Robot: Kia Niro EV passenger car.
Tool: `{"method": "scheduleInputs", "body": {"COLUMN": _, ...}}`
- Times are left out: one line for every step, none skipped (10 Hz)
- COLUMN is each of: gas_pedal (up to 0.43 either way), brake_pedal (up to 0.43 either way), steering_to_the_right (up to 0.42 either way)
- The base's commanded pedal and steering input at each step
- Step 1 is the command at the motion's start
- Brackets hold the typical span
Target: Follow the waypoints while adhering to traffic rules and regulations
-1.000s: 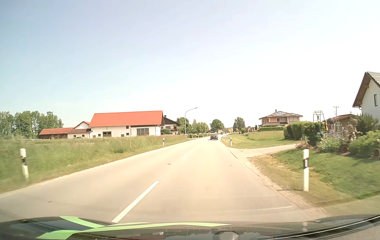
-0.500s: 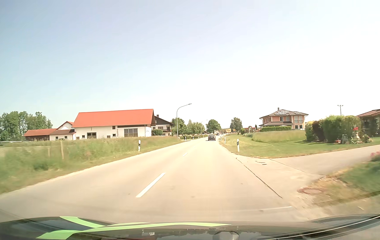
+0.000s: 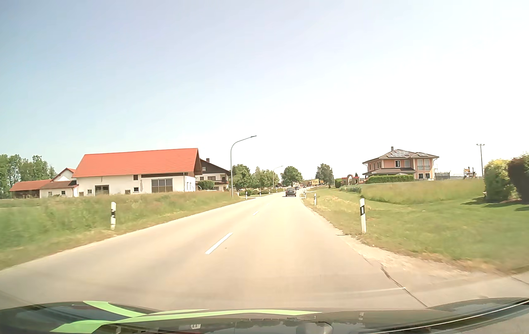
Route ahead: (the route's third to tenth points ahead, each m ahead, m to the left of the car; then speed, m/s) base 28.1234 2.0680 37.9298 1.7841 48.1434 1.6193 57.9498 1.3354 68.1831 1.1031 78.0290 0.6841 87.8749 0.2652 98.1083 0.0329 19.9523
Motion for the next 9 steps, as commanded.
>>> {"method": "scheduleInputs", "body": {"gas_pedal": 0.067, "brake_pedal": 0.0, "steering_to_the_right": 0.001}}
{"method": "scheduleInputs", "body": {"gas_pedal": 0.067, "brake_pedal": 0.0, "steering_to_the_right": -0.001}}
{"method": "scheduleInputs", "body": {"gas_pedal": 0.067, "brake_pedal": 0.0, "steering_to_the_right": -0.002}}
{"method": "scheduleInputs", "body": {"gas_pedal": 0.067, "brake_pedal": 0.0, "steering_to_the_right": -0.002}}
{"method": "scheduleInputs", "body": {"gas_pedal": 0.079, "brake_pedal": 0.0, "steering_to_the_right": -0.002}}
{"method": "scheduleInputs", "body": {"gas_pedal": 0.079, "brake_pedal": 0.0, "steering_to_the_right": -0.003}}
{"method": "scheduleInputs", "body": {"gas_pedal": 0.079, "brake_pedal": 0.0, "steering_to_the_right": -0.003}}
{"method": "scheduleInputs", "body": {"gas_pedal": 0.087, "brake_pedal": 0.0, "steering_to_the_right": -0.003}}
{"method": "scheduleInputs", "body": {"gas_pedal": 0.087, "brake_pedal": 0.0, "steering_to_the_right": -0.003}}
